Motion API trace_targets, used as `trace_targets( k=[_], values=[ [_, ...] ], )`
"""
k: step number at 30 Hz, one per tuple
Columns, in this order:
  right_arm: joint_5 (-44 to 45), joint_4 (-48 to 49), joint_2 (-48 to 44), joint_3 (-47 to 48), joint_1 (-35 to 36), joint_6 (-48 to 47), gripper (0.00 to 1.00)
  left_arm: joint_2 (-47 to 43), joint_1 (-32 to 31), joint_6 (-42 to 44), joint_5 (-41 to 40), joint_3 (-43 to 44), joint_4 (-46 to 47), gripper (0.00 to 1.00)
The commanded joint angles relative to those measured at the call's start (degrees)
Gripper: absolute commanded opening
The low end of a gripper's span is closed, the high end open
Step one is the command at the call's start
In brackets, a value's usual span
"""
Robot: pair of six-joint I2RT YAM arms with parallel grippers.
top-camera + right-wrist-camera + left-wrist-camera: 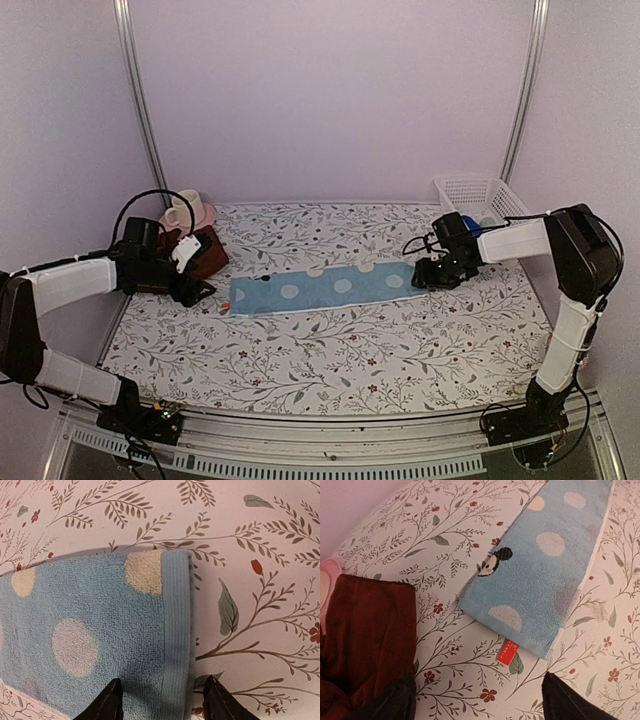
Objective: Roll the towels
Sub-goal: Pick up the towel from the center of the board.
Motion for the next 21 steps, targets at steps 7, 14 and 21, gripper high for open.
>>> trace_targets(
  k=[7, 14, 21],
  values=[
    [-3.3, 0.2, 5.4, 1.9, 0.9, 1.8, 0.41, -2.1, 1.0, -0.7, 0.1, -1.4, 2.2, 0.87],
    [-1.4, -0.6, 6.0, 2.7, 0.8, 1.8, 0.04, -2.3, 1.1, -0.8, -0.3, -1.9, 3.3, 0.87],
    [2.8, -2.6, -0.9, 2.0, -0.3, 1.8, 0.02, -2.0, 1.4, -0.8, -0.2, -2.2, 3.6, 0.87]
  ],
)
